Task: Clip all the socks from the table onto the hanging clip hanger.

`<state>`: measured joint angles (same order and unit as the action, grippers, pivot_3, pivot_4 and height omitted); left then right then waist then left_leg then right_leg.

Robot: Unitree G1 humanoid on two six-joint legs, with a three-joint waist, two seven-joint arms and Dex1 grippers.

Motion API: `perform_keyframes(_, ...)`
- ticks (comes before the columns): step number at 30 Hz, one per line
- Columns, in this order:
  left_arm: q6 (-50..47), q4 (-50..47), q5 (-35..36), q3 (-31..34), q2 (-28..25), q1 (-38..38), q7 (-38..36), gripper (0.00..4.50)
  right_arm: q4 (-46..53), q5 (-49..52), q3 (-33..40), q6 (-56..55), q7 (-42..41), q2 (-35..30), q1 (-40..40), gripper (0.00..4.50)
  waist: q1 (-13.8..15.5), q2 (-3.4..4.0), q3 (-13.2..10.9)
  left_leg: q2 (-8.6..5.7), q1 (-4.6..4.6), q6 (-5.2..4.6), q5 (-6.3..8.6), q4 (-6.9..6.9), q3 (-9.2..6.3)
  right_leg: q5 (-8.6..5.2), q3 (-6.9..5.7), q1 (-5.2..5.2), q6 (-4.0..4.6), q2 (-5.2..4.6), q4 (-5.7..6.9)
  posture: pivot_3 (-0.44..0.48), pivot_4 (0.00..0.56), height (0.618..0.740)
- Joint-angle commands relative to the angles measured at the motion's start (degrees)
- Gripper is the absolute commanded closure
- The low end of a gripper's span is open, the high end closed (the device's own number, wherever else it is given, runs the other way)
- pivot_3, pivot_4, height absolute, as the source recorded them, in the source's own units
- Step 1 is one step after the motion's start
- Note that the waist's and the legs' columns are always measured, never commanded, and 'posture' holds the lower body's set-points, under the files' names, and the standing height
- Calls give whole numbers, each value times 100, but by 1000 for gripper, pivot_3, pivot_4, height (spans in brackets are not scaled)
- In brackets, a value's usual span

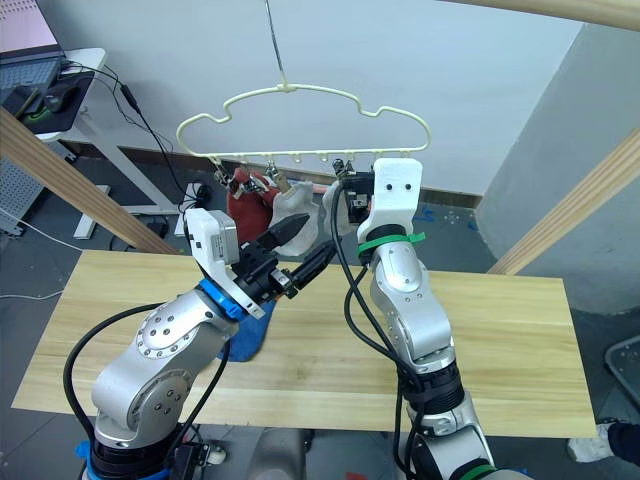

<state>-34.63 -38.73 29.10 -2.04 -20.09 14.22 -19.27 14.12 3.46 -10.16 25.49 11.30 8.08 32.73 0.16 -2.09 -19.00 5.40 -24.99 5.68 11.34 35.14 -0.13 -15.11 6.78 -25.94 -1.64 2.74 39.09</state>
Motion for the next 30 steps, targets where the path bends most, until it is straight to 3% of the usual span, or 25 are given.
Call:
perform_keyframes(1, 30, -297, 42, 11, 17, 6, 36, 1194, 96, 14, 14, -213, 21, 361, 311, 2431, 0, 0, 0, 0, 0, 0, 0, 0, 0, 0, 0, 0, 0, 0, 0, 154, 300, 740)
perform_keyframes(5, 8, -340, 39, -30, 54, -13, 86, 1194, 47, 9, 19, -274, 32, 360, 333, 3799, 8, 0, 0, 0, 0, 0, 0, 1, -1, 0, -1, 1, 0, 0, 1, 167, 301, 740)
perform_keyframes(8, -5, -368, 27, -75, 80, -35, 141, 1194, -4, -15, 53, -337, 39, 315, 364, 4444, 24, 0, 0, 0, 0, 0, 0, 2, -2, 1, -2, 2, 1, 0, 1, 165, 307, 740)
perform_keyframes(11, -4, -370, -15, -92, 79, -66, 212, 1194, -35, 9, 156, -362, -26, 196, 409, 4464, 35, 0, 0, 0, 0, 0, 0, 3, -2, 2, -2, 2, 2, 0, 2, 152, 315, 740)
perform_keyframes(15, 236, -30, -338, -36, -103, -632, 172, 1194, -49, 852, 645, 421, -718, -90, 553, 4464, 29, 1, 1, 1, 7, -1, 0, 5, -2, 4, -2, 10, 2, 0, 1, 135, 317, 740)
perform_keyframes(20, 897, 1174, -1076, -57, -518, -1108, -143, 19, 160, 1790, 1203, 1688, -1527, -760, 763, 4464, 24, 1, 1, 2, 11, -2, 0, 4, -3, 5, -4, 10, 4, 0, 3, 94, 316, 740)
perform_keyframes(25, 1837, 2624, -1761, -92, -764, -918, -425, 19, 390, 2454, 1570, 2711, -1832, -1258, 968, 4464, 27, 1, 1, -1, 10, -4, 0, 6, 1, 4, 0, 11, 3, 0, -1, 72, 312, 740)
perform_keyframes(30, 2494, 3905, -2153, -113, -680, -481, -492, 19, 599, 2781, 1721, 3234, -1812, -1407, 1065, 4464, -3, 2, 2, 1, 9, -4, 0, 5, 2, 5, -1, 10, 3, 1, -2, 50, 300, 740)
